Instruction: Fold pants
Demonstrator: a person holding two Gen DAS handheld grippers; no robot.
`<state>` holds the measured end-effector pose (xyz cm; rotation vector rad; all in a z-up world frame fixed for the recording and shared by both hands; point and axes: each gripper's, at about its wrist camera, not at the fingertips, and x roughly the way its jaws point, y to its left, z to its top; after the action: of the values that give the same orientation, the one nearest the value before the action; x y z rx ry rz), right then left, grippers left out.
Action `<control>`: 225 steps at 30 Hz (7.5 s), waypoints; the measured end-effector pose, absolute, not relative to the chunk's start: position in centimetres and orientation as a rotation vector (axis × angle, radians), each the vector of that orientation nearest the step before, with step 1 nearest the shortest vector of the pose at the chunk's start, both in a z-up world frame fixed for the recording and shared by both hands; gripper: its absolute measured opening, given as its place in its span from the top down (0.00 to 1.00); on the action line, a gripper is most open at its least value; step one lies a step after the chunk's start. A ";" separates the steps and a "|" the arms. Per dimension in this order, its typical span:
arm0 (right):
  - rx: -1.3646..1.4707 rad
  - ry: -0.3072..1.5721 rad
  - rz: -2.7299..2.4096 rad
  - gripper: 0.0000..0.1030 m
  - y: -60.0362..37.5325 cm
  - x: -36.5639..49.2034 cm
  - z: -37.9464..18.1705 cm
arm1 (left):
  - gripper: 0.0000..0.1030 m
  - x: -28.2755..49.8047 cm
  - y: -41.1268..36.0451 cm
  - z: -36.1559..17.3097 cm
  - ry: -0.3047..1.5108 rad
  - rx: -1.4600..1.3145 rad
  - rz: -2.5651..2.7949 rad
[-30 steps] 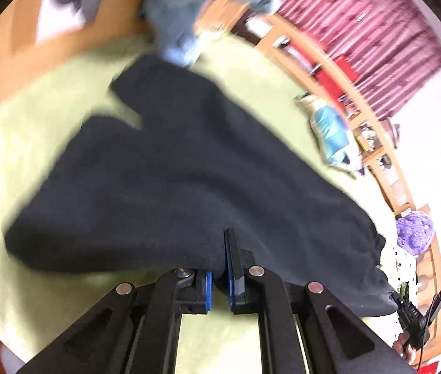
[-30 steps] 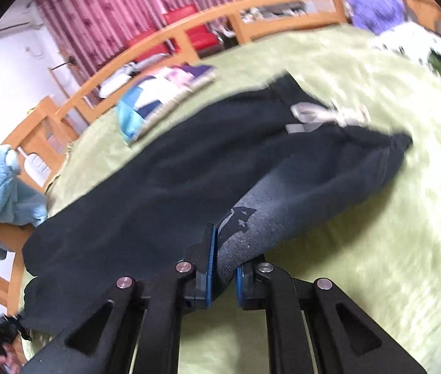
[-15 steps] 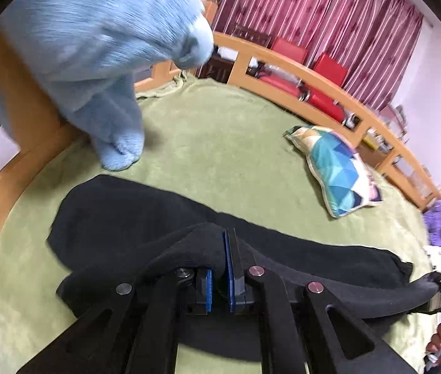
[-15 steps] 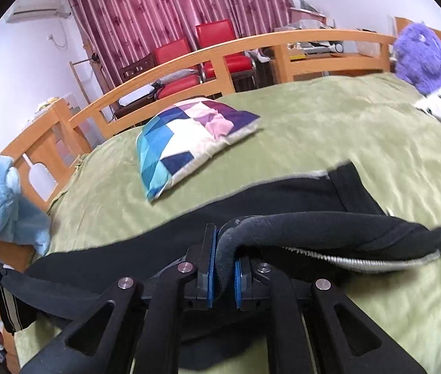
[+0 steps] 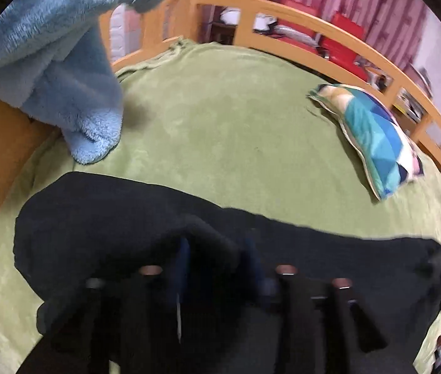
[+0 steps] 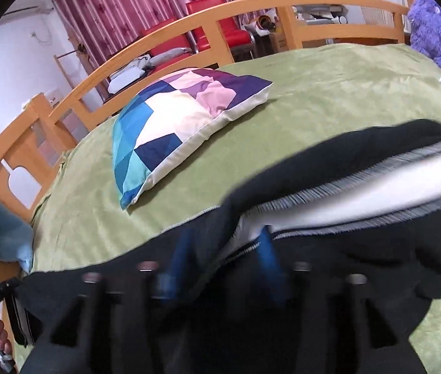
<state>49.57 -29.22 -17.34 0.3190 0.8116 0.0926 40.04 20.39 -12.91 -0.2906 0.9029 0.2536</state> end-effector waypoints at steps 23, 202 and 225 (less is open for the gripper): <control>0.444 0.917 0.046 0.30 -39.0 34.4 -25.1 | 0.25 27.4 17.1 -22.6 0.934 -0.496 0.156; 0.386 0.886 -0.405 0.44 -54.7 2.3 -18.9 | 0.86 8.8 -1.9 -17.7 0.998 -0.013 -0.150; 0.338 0.996 -0.305 0.44 -46.8 9.8 -22.2 | 0.31 19.8 14.8 -15.8 0.945 -0.093 0.086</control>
<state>9.77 -46.83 -22.20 0.3375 0.9965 -0.3049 19.85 14.79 -15.80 -0.0925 0.9445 0.0864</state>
